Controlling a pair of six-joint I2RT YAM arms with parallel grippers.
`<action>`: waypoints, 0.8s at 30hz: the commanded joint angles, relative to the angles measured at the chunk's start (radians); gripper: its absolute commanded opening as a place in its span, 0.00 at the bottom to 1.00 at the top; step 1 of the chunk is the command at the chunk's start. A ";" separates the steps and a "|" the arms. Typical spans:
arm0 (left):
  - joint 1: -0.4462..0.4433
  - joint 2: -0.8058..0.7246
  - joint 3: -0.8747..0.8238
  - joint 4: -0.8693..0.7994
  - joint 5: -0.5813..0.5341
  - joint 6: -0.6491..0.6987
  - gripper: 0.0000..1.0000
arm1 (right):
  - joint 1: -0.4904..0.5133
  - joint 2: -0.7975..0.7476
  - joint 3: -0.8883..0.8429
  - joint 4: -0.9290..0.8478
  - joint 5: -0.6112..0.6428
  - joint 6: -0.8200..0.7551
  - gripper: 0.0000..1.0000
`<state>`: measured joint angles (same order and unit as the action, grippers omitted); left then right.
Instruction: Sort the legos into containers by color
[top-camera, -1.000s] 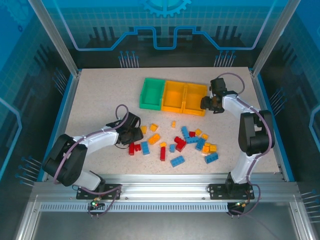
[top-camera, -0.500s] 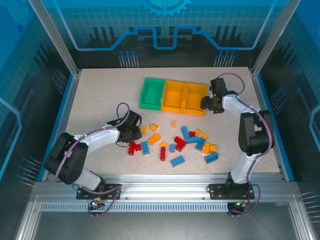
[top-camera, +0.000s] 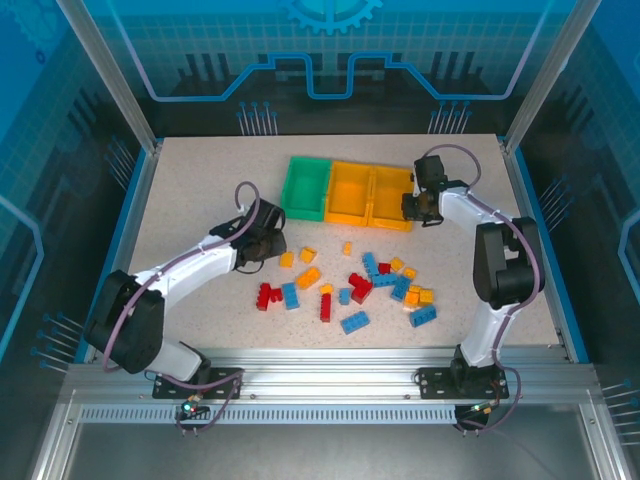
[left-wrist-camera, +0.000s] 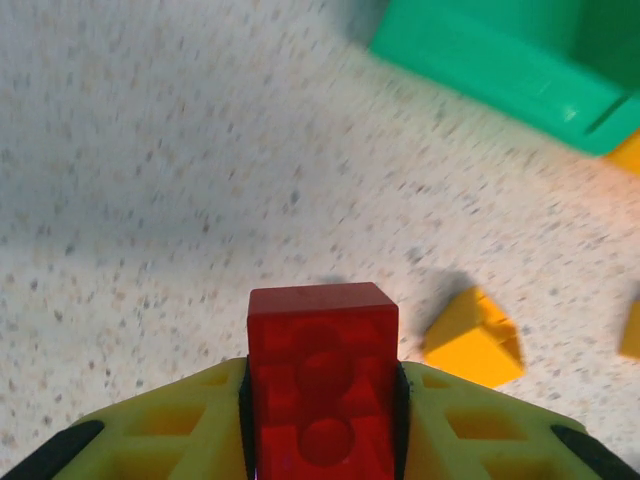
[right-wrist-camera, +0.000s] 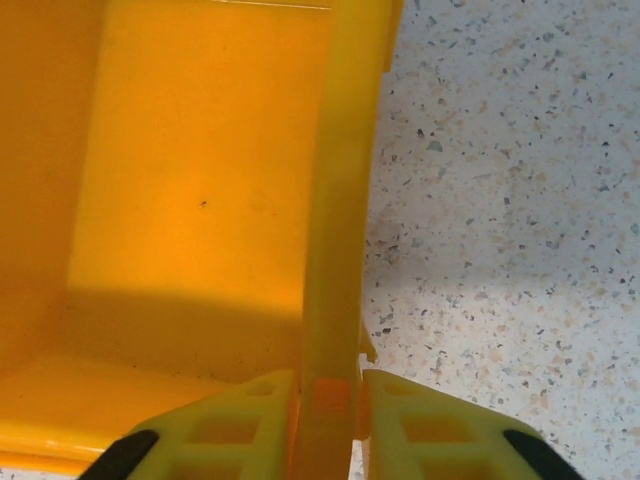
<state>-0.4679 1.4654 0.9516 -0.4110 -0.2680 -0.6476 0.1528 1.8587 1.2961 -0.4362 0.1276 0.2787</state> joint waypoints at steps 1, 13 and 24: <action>-0.001 0.020 0.095 -0.011 -0.034 0.087 0.37 | 0.014 0.017 0.019 -0.023 -0.001 -0.046 0.17; 0.032 0.267 0.356 0.013 0.013 0.192 0.37 | 0.024 -0.006 0.006 -0.034 -0.048 -0.073 0.18; 0.041 0.449 0.492 -0.049 0.030 0.199 0.50 | 0.031 -0.035 -0.008 -0.054 -0.081 -0.033 0.64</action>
<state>-0.4347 1.9060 1.4139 -0.4187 -0.2531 -0.4606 0.1711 1.8591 1.2957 -0.4652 0.0772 0.2340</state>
